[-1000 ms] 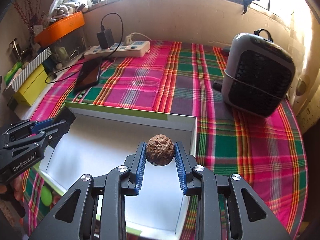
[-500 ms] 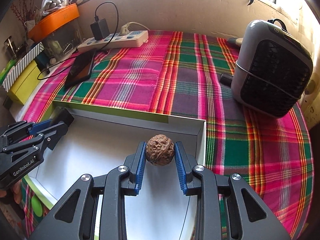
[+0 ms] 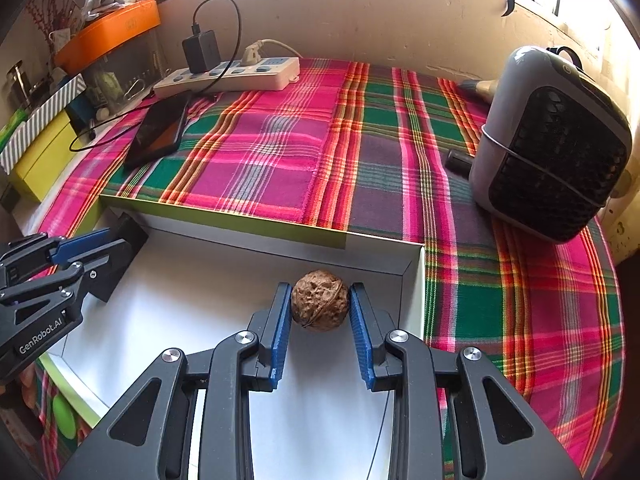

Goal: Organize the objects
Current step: 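Release the flashlight with the left tool while the right tool releases the walnut, then grasp the green-capped holder with the left tool while the right tool grasps the white jar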

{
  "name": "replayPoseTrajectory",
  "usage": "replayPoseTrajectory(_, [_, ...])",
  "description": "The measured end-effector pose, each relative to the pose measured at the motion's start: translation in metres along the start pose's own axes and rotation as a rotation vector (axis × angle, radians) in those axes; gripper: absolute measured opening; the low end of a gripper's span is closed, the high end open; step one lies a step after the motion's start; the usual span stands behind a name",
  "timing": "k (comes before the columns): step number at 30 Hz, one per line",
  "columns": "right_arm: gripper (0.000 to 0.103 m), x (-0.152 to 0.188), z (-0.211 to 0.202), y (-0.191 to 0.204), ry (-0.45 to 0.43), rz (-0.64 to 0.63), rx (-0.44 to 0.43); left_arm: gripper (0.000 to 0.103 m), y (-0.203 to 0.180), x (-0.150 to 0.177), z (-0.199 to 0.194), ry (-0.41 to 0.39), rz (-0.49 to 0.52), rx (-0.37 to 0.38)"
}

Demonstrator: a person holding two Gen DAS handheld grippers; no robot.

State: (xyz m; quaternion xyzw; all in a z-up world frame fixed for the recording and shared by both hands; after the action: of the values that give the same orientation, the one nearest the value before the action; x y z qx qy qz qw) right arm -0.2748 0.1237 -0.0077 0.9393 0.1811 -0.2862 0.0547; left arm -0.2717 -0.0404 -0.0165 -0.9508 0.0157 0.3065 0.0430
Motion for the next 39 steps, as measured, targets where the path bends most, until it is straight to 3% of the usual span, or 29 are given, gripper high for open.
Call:
replayPoseTrajectory(7, [0.031, 0.000, -0.001, -0.002, -0.010, 0.012, -0.018, 0.023, 0.000, 0.000, -0.002, -0.004, -0.005, -0.002])
replayPoseTrajectory(13, [0.053, 0.001, -0.009, 0.004, -0.036, -0.002, -0.024, 0.029, 0.002, 0.002, -0.013, -0.021, -0.010, -0.007])
replayPoseTrajectory(30, [0.053, 0.021, -0.060, -0.002, -0.113, 0.053, -0.035, 0.029, -0.002, 0.026, -0.070, -0.106, 0.002, 0.023])
replayPoseTrajectory(39, [0.053, 0.047, -0.089, -0.006, -0.148, 0.082, -0.038, 0.029, 0.002, 0.056, -0.099, -0.147, -0.016, 0.028])
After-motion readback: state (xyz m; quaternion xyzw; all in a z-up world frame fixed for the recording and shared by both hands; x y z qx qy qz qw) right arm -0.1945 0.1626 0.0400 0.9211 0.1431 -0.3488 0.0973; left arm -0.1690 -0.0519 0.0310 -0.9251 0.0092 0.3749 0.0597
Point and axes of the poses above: each gripper's, at about its wrist camera, not at the fingertips, and z roughly the way its jaws point, y to its left, x to its underside, the point moved 4 cm from there along z, roughly the way its jaws point, and after that the axes turned 2 degrees about -z, right-handed, at the moved point
